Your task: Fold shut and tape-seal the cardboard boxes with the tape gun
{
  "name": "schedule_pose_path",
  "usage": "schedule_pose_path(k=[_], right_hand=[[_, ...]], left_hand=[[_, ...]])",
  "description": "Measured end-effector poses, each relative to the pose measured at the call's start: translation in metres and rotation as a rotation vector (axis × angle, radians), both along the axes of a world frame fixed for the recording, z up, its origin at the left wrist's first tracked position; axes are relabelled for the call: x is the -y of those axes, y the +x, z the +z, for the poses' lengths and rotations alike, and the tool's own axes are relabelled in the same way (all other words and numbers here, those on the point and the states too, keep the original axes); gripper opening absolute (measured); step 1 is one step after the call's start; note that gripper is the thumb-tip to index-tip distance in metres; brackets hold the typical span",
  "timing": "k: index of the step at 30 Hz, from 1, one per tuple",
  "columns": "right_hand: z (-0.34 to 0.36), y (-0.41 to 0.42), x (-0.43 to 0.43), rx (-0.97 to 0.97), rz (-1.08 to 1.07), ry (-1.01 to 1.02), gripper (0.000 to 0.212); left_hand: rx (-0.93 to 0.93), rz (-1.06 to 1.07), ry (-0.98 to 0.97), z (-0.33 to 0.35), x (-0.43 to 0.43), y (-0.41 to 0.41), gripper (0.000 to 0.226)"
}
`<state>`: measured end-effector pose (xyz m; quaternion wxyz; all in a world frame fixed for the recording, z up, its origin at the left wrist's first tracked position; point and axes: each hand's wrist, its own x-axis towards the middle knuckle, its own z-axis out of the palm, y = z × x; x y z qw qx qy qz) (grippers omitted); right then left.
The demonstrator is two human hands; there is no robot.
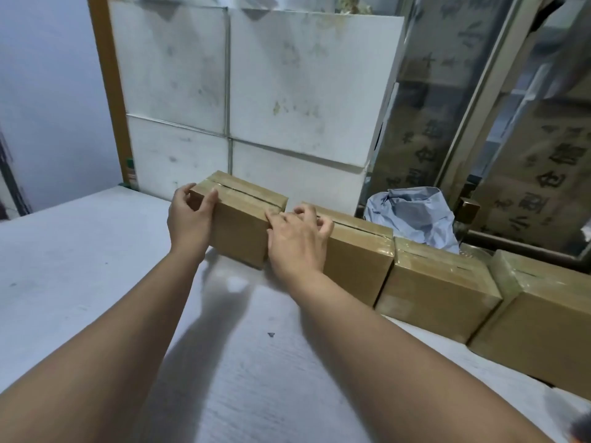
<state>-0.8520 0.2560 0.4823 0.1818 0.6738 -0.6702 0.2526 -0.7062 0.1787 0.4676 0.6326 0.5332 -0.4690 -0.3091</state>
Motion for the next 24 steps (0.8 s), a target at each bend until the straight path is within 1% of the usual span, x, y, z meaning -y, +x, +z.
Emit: schedule_pose_path(k=[5,7,9,14,18,20,22,24], right_hand=[[-0.007,-0.010,0.002,-0.003,-0.038,0.051,0.034],[-0.008,-0.012,0.000,0.041,-0.087,0.084,0.042],[-0.008,-0.014,0.000,0.090,-0.092,0.106,0.050],[-0.003,-0.025,-0.001,0.077,-0.008,0.113,0.052],[0.000,-0.034,-0.008,0.012,0.052,0.145,0.049],[0.000,-0.036,-0.009,0.000,0.068,0.173,0.050],[0.002,-0.036,-0.009,0.029,0.080,0.205,0.052],[0.000,-0.035,-0.013,0.061,0.102,0.184,0.055]], left_hand=[[0.049,0.024,0.025,-0.003,0.010,-0.019,0.037],[0.037,0.020,0.065,-0.007,0.011,-0.024,0.036],[0.020,-0.006,0.099,-0.012,0.013,-0.028,0.040],[0.068,-0.054,0.108,-0.021,0.016,-0.032,0.061],[0.067,-0.049,0.137,-0.020,0.015,-0.035,0.062],[0.028,-0.008,0.135,-0.018,0.012,-0.037,0.064],[-0.032,0.036,0.141,-0.011,0.002,-0.042,0.068],[-0.024,0.043,0.135,-0.003,-0.008,-0.050,0.072]])
